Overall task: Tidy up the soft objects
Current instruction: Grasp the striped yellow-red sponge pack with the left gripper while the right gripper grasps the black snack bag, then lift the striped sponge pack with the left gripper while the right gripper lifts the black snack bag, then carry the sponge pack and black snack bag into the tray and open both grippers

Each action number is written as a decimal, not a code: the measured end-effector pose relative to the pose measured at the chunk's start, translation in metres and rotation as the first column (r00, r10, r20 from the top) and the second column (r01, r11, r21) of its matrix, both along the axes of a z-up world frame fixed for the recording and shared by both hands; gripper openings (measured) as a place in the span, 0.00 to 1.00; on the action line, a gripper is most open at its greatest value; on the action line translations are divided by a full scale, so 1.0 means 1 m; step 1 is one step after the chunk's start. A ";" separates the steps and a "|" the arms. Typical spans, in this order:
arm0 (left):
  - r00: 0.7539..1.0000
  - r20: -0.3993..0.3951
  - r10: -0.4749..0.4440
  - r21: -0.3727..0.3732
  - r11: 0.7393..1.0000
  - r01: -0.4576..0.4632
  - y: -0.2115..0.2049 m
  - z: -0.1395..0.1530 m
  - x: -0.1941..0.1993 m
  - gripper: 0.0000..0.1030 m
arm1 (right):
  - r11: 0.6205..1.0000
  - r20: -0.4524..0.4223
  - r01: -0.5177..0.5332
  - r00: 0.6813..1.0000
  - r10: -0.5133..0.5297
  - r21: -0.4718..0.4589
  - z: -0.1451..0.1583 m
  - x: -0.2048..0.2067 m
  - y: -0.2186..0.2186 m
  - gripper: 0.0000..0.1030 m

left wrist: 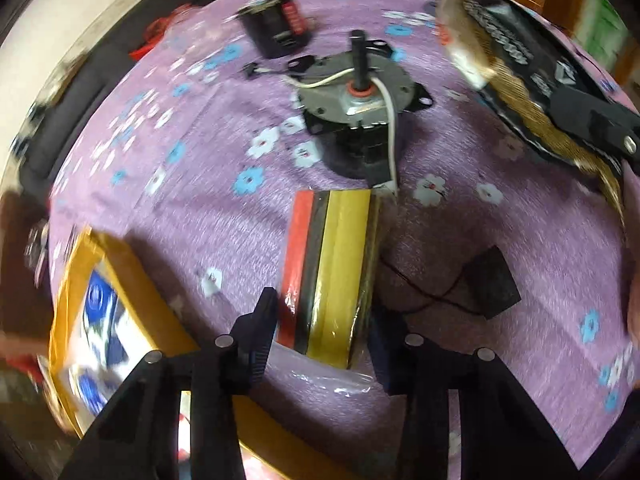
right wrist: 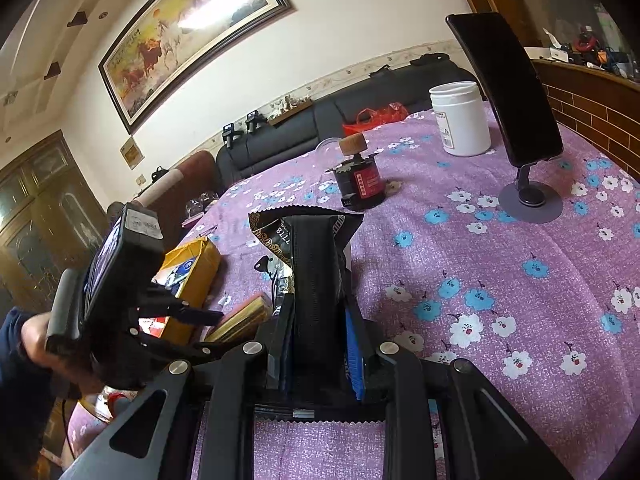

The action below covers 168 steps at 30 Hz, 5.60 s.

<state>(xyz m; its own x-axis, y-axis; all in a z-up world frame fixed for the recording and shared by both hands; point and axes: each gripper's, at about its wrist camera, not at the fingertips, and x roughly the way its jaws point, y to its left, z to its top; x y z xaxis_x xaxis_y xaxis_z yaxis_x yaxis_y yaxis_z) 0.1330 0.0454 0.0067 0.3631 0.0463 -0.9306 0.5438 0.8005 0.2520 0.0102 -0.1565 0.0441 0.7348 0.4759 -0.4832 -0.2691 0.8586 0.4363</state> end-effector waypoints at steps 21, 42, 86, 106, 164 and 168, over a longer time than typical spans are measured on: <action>0.975 0.125 0.183 -0.345 0.930 -0.130 0.011 0.039 -0.081 0.34 | 1.000 0.031 0.008 0.999 -0.007 -0.018 0.005 -0.007 0.001 0.24; 0.800 0.491 0.344 -0.497 0.865 -0.067 -0.010 0.045 -0.134 0.35 | 0.988 0.024 0.130 0.991 -0.128 -0.082 -0.001 -0.066 -0.019 0.24; 0.702 0.523 0.484 -0.565 0.813 -0.141 0.079 0.096 -0.180 0.35 | 0.991 0.064 -0.077 0.994 0.085 -0.111 0.045 -0.091 0.087 0.24; 0.601 0.381 0.702 -0.563 0.692 -0.451 0.208 0.046 -0.194 0.35 | 0.935 -0.040 -0.325 0.946 0.323 -0.140 0.026 -0.059 0.219 0.25; 0.583 0.421 0.695 -0.563 0.704 -0.433 0.168 0.054 -0.221 0.81 | 0.950 0.049 -0.214 0.972 0.230 -0.229 0.017 -0.111 0.175 0.81; 0.546 0.463 0.699 -0.554 0.708 -0.438 0.154 0.055 -0.231 0.95 | 0.966 0.053 -0.161 0.983 0.175 -0.202 0.011 -0.127 0.153 0.90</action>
